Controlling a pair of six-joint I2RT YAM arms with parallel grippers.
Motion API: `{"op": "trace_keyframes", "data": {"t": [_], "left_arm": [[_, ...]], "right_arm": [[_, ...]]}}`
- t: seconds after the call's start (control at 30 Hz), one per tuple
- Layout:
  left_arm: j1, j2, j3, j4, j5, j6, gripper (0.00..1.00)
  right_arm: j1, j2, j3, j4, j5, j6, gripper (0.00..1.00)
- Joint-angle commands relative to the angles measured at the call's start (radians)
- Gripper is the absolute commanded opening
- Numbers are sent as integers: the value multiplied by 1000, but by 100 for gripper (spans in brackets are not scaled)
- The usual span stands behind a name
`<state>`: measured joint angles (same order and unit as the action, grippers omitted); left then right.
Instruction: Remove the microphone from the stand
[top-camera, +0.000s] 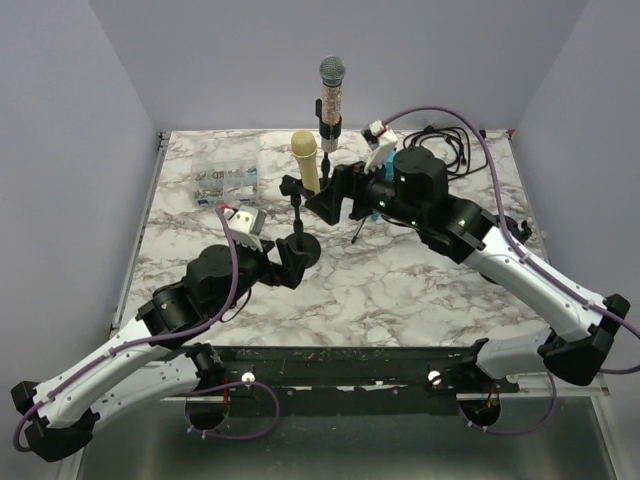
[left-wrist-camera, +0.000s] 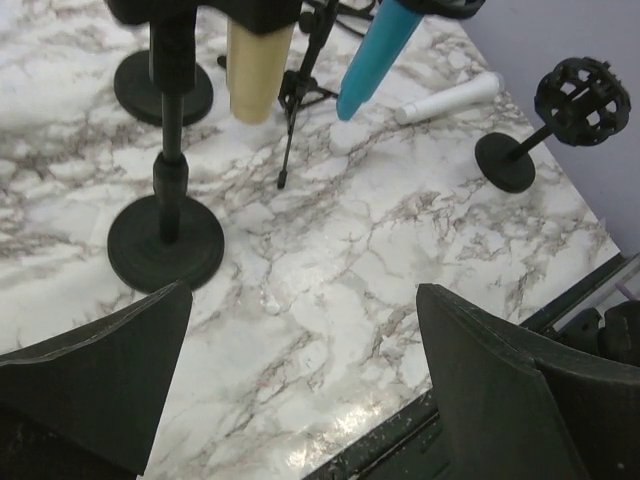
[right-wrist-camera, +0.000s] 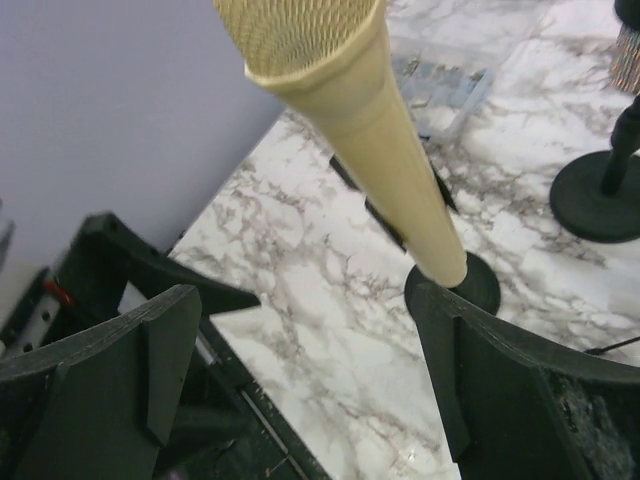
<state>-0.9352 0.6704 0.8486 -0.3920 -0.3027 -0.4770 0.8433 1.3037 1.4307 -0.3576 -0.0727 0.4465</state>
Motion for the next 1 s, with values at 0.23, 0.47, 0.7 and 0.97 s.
{"op": "trace_keyframes", "data": {"t": [0.23,0.47,0.7,0.97], "left_arm": [[9,-184,-241,56,10,-262,99],[10,-202,-212,22,-17,-229,99],[86,-182,-186,135,241,-236,99],[312,-129,-95,139,479,-170,99]], "right_arm": [[185,257,261,-19,717,-150,96],[210,333,242,92,932,-182,88],[211,377,212,246,903,-302,76],[210,436,231,261,852,-349,56]]}}
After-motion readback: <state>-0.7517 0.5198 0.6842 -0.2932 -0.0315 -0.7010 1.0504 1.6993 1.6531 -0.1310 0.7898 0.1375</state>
